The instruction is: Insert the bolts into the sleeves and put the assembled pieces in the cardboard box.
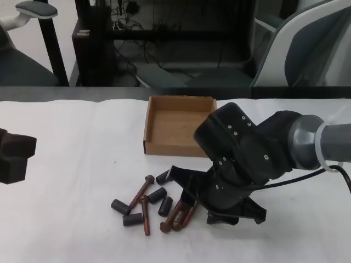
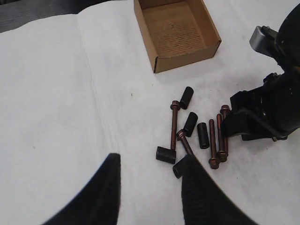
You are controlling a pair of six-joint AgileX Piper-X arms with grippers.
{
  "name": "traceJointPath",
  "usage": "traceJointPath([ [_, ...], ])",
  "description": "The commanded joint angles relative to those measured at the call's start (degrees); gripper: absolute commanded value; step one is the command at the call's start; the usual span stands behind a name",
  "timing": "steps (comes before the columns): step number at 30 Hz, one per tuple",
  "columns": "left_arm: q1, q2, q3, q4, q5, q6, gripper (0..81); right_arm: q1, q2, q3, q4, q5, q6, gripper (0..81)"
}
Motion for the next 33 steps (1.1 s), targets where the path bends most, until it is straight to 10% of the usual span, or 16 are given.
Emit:
traceJointPath([
  [1,0.1,0.0,-0.7,-0.3,0.5,0.5,43.3,-0.7,-0.1,-0.6,0.2,0.3,-0.4,52.8],
  [7,0.1,0.0,-0.7,-0.3,0.5,0.5,43.3,-1.3,-0.1,-0.6,0.2,0.4,-0.4,51.7],
  [12,0.1,0.0,-0.7,-0.3,0.4,1.4,43.3,-1.3,0.8,-0.6,0.2,-0.9,-0.4,34.3],
  [33,0.1,0.0,-0.7,-2.9,0.4,1.3,43.3,-1.3,1.3,-1.3,-2.4,-1.7,-1.2,33.7],
])
